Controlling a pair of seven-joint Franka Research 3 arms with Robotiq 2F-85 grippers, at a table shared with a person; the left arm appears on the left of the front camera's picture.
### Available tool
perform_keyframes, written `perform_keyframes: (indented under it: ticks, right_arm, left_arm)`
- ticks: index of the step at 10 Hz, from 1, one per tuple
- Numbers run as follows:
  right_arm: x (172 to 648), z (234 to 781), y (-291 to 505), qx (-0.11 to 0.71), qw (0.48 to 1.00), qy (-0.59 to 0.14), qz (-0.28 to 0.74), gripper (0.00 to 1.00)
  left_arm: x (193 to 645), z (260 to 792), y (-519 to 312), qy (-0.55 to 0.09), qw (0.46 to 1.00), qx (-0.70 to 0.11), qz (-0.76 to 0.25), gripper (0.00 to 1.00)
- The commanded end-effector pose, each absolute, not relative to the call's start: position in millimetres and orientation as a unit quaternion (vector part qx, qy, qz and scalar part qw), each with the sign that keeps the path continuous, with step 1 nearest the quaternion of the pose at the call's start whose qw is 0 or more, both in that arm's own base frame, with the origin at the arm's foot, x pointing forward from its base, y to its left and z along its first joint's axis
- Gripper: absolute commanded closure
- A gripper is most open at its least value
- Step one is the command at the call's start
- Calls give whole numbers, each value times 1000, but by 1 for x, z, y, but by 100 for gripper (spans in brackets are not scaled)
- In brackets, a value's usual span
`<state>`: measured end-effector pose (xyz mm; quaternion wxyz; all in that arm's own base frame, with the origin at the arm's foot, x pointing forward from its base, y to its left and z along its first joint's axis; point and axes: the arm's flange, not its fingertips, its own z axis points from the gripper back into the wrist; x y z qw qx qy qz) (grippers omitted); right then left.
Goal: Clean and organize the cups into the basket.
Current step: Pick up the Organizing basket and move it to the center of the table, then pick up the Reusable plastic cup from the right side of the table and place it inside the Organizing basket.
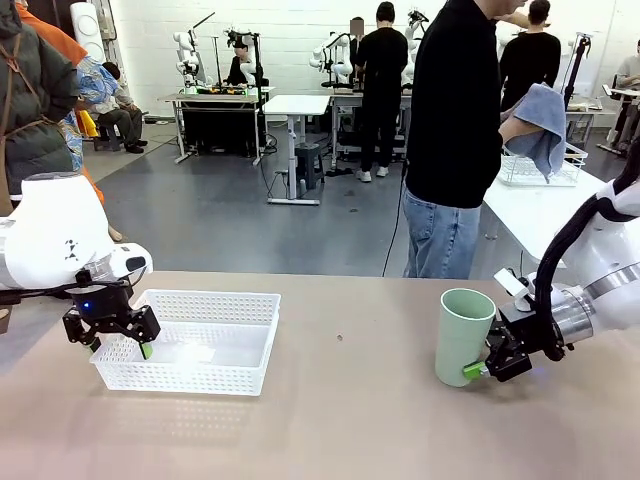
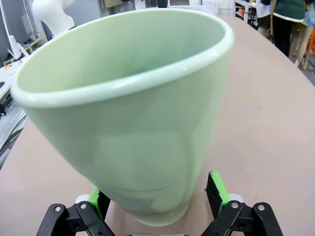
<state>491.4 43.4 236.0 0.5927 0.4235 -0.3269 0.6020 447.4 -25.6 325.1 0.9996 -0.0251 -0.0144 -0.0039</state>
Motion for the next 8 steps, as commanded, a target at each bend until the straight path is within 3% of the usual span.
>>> perform_keyframes:
  ticks: [1, 8]
  right_arm:
    - [500, 236, 50, 437, 587, -307, 608, 0]
    - [499, 233, 58, 446, 562, -309, 625, 0]
  left_arm:
    - [451, 327, -27, 1, 1000, -6, 7, 0]
    - [438, 329, -27, 6, 1000, 16, 6, 0]
